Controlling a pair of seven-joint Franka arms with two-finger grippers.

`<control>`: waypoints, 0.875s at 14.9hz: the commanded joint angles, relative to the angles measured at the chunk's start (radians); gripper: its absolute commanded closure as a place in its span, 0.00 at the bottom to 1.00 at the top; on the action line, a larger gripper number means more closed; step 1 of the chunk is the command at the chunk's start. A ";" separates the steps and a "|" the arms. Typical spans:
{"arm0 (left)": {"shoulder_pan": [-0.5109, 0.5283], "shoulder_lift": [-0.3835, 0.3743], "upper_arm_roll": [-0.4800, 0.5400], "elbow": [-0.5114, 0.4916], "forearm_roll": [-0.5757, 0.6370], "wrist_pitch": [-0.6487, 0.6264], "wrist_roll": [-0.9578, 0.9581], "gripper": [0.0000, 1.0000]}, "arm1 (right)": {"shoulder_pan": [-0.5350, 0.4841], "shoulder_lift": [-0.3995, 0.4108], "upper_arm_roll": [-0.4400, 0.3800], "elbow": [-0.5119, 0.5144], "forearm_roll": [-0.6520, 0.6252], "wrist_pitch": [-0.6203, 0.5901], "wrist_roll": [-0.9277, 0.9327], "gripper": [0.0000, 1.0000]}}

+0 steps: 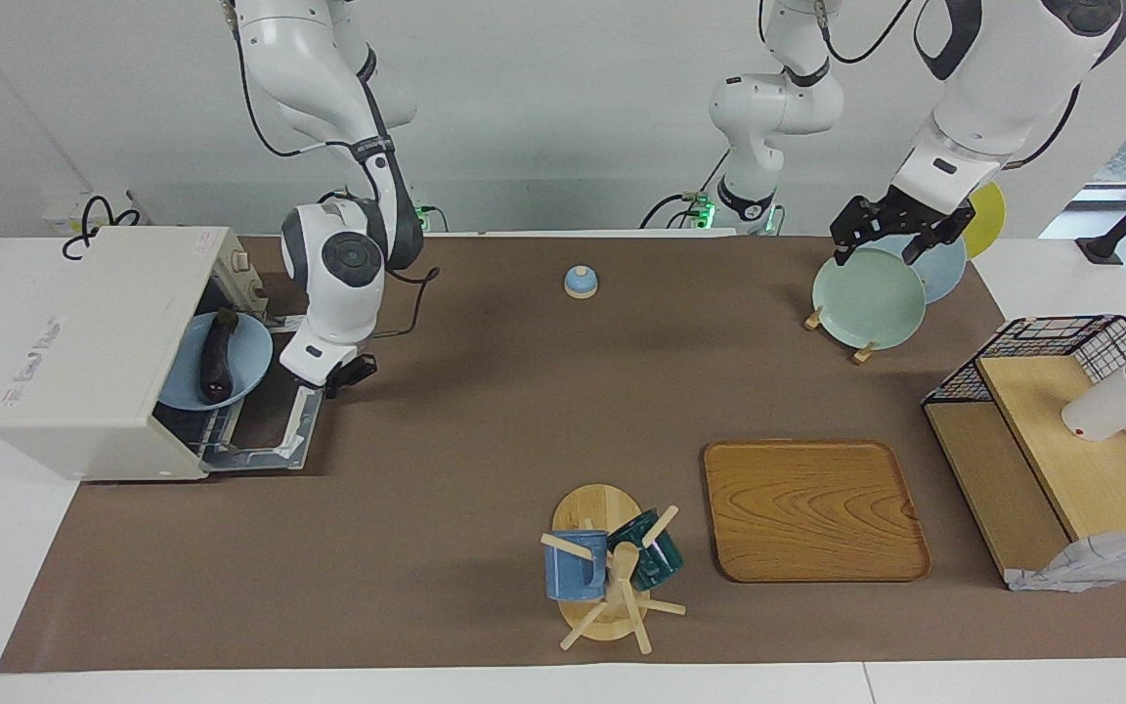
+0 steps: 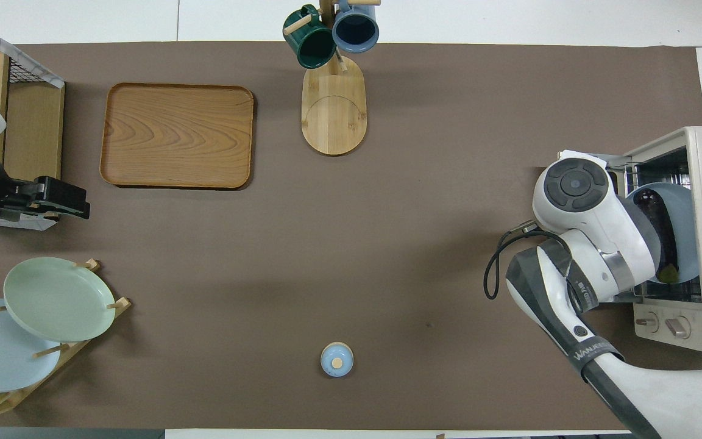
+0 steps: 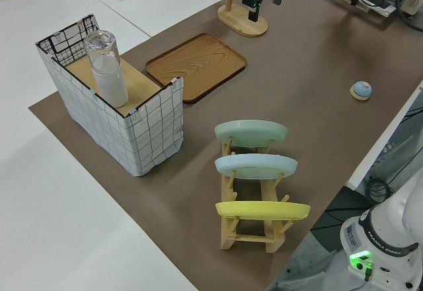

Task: Put eggplant into oven

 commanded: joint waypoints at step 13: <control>0.010 -0.017 -0.006 -0.010 0.019 -0.010 0.001 0.00 | -0.192 -0.156 -0.036 0.330 0.215 -0.463 -0.358 0.80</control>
